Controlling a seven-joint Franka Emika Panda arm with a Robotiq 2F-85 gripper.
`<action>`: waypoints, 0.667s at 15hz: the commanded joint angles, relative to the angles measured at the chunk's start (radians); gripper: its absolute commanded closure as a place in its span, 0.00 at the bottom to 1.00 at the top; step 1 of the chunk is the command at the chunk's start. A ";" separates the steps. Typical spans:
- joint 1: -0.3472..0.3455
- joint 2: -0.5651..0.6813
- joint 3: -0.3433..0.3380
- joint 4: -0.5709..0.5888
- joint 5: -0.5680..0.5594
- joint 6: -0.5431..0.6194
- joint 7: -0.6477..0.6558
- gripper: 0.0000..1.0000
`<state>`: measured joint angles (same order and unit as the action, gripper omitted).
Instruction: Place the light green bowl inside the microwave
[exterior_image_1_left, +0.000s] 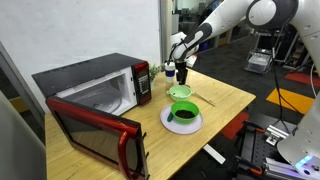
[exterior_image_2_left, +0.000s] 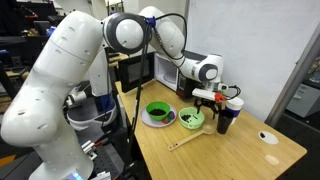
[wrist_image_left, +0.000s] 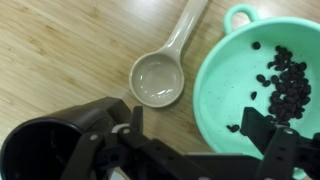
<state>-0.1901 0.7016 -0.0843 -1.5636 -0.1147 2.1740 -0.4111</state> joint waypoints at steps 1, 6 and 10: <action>-0.010 -0.001 0.010 0.001 -0.014 0.006 0.004 0.00; -0.004 -0.014 0.000 -0.009 -0.045 0.064 0.010 0.00; -0.004 -0.015 -0.005 -0.007 -0.065 0.101 0.019 0.00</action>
<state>-0.1901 0.6984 -0.0871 -1.5623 -0.1559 2.2439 -0.4032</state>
